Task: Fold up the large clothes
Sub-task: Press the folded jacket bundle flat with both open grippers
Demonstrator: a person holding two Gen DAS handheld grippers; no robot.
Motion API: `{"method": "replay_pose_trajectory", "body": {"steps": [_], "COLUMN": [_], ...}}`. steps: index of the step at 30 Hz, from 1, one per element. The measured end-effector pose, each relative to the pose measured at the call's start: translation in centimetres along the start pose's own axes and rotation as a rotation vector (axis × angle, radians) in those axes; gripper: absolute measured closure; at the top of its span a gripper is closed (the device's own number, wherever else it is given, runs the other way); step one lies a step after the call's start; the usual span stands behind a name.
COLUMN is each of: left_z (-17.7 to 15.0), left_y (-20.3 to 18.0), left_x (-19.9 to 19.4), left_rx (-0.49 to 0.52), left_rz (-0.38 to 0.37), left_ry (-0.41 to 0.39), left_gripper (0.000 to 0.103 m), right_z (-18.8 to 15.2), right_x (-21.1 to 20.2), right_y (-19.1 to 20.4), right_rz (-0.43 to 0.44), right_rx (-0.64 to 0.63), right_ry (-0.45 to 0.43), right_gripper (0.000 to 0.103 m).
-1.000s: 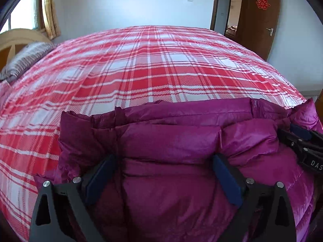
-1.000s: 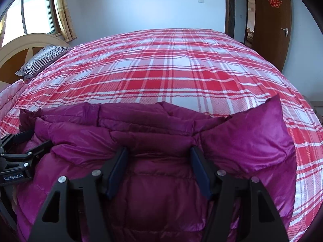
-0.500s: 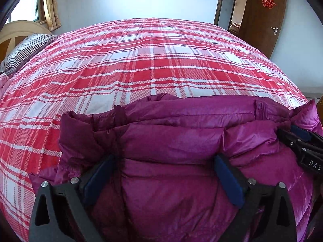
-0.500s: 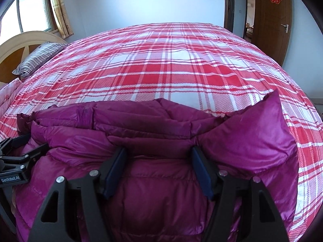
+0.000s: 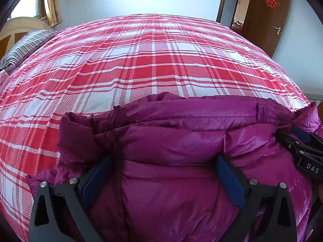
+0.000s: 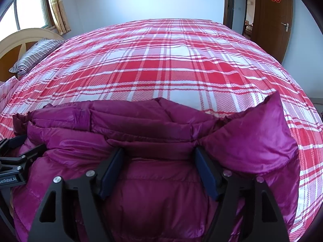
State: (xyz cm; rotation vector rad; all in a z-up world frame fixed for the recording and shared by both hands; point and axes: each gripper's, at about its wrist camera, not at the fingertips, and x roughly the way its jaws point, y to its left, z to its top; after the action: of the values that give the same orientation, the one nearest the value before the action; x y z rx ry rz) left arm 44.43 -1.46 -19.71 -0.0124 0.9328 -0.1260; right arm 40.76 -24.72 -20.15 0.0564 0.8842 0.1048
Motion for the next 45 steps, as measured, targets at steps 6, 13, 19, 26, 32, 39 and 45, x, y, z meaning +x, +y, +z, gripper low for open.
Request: {"method": "replay_pose_trajectory", "body": {"steps": [6,13,19,26,32,39,45], "left_z": [-0.1,0.1,0.4,-0.1,0.3,0.1,0.0], "left_y": [-0.1,-0.2,0.3,-4.7,-3.3,-3.1,-2.9], "left_x": [0.0,-0.1,-4.4,-6.6,-1.3,-0.1,0.2], "left_rx": [0.006,0.011,-0.107,-0.037,-0.108,-0.13,-0.133], "left_rz": [0.011,0.016,0.04,0.11,0.12,0.137,0.142], "left_ry": [-0.008,0.002,-0.046,-0.168,-0.059,-0.055,-0.05], "left_gripper": [0.001,0.001,0.001,0.001,0.001,0.001,0.001], "right_z": [-0.1,-0.2,0.0,-0.5,-0.3,0.0,-0.1], "right_x": [0.1,0.2,0.1,-6.9,-2.7,-1.3,-0.5], "right_y": [0.2,0.7,0.8,-0.5,-0.3,-0.5,0.2], "right_rz": [-0.019,-0.053,-0.063,-0.03,-0.002,-0.028,-0.069], "right_rx": [-0.011,-0.033,-0.049,0.277,0.338,0.318,0.279], "right_ry": [-0.006,-0.011,0.0,-0.16,-0.101,-0.104,-0.069], "right_gripper": [0.027,0.026,0.024,0.013,0.015,0.015,0.014]}}
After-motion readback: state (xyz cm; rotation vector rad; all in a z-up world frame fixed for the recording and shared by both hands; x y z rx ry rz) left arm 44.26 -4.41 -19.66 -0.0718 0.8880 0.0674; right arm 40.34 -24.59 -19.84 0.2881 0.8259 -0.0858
